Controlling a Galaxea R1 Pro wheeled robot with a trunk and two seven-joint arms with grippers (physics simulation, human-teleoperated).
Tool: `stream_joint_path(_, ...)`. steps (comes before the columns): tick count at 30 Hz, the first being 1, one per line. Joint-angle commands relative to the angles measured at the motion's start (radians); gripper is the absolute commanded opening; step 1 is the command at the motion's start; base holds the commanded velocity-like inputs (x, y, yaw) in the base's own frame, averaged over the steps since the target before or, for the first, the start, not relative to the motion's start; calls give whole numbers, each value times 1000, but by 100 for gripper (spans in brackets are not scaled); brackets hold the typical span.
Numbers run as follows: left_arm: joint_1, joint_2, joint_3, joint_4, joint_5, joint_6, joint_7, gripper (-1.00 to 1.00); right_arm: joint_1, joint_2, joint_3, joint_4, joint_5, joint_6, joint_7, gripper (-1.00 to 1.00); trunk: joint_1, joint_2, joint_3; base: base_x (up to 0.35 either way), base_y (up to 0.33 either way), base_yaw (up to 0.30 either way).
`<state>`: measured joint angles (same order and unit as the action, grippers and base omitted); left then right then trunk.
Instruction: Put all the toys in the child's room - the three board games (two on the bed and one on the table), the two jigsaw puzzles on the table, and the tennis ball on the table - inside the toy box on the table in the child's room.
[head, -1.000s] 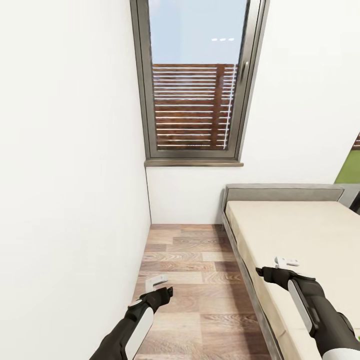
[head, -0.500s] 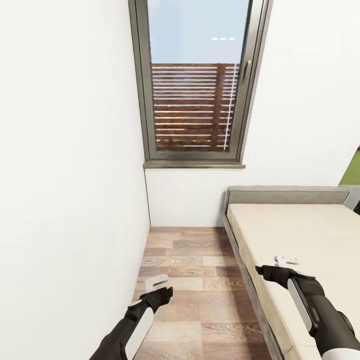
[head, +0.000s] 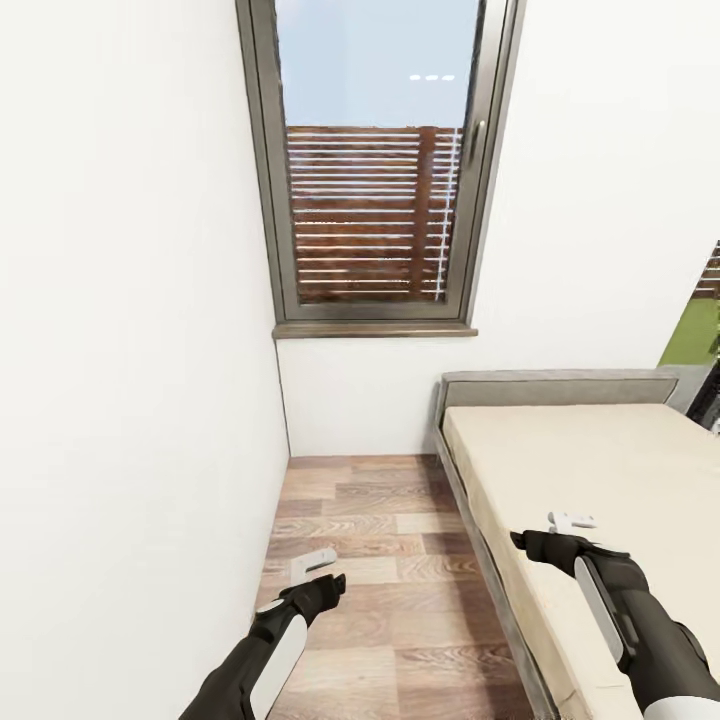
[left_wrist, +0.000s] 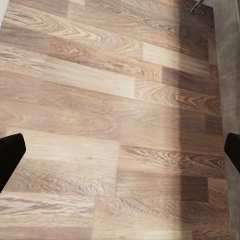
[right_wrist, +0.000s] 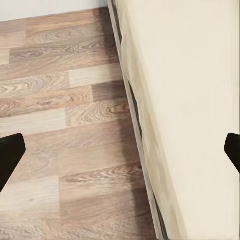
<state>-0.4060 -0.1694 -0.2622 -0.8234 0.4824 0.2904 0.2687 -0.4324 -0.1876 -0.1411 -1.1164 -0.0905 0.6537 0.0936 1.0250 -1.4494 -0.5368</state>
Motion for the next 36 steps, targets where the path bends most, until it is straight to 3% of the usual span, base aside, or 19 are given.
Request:
stream_joint_path(1,0,1,-3,-2,11,3,9,100,-1,0,-1,-1,-8,5,0,100,0,-1,-1,11,0,-96)
stream_joint_path(26,0,0,-3,-3,12,3,9,100,0,-1,-1,-2,-7,6,0,100,0,-1,-1,7,-6,-26)
stream_joint_path(36,0,0,-3,-3,12,3,12,100,0,-1,-2,-2,-6,6,0,100,0,-1,-1,148,-132,-2)
